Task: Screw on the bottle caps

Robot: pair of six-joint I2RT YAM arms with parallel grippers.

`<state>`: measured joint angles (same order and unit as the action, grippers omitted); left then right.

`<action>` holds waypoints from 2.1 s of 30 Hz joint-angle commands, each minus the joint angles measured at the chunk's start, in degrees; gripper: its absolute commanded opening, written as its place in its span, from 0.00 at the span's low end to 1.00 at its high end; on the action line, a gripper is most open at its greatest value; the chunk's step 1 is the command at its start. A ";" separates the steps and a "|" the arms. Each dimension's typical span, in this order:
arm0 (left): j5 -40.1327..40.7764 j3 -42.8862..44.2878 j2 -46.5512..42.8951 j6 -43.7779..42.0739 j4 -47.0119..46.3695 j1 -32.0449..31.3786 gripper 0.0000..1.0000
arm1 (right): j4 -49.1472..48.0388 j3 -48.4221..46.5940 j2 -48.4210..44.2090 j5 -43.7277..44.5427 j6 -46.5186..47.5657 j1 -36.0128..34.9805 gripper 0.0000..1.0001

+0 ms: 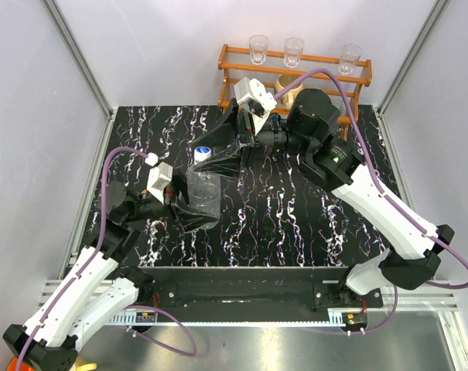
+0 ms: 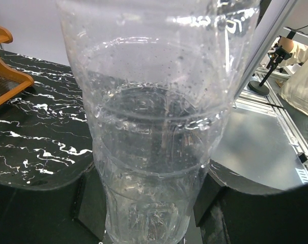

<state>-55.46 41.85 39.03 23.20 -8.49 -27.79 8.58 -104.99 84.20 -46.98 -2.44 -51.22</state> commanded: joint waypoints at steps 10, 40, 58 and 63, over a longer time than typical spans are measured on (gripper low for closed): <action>5.19 2.28 -0.53 0.27 -3.99 2.04 0.48 | 2.58 -1.36 -3.78 -0.84 1.12 -3.01 0.68; -0.61 4.38 -2.37 -11.42 0.32 1.95 0.48 | 0.56 -3.82 -2.99 9.28 -6.61 -2.92 0.86; -11.59 2.54 -2.55 -0.97 -9.88 1.95 0.48 | -31.34 10.25 -4.23 -6.80 -25.51 -0.63 0.91; -11.60 2.10 -2.64 -0.53 -9.79 1.78 0.48 | -35.47 9.72 -2.21 -7.33 -28.32 -0.81 0.90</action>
<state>-64.66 43.77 37.06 21.67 -13.91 -26.17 -19.84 -93.34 80.18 -51.79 -26.52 -52.21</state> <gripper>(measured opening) 0.579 0.905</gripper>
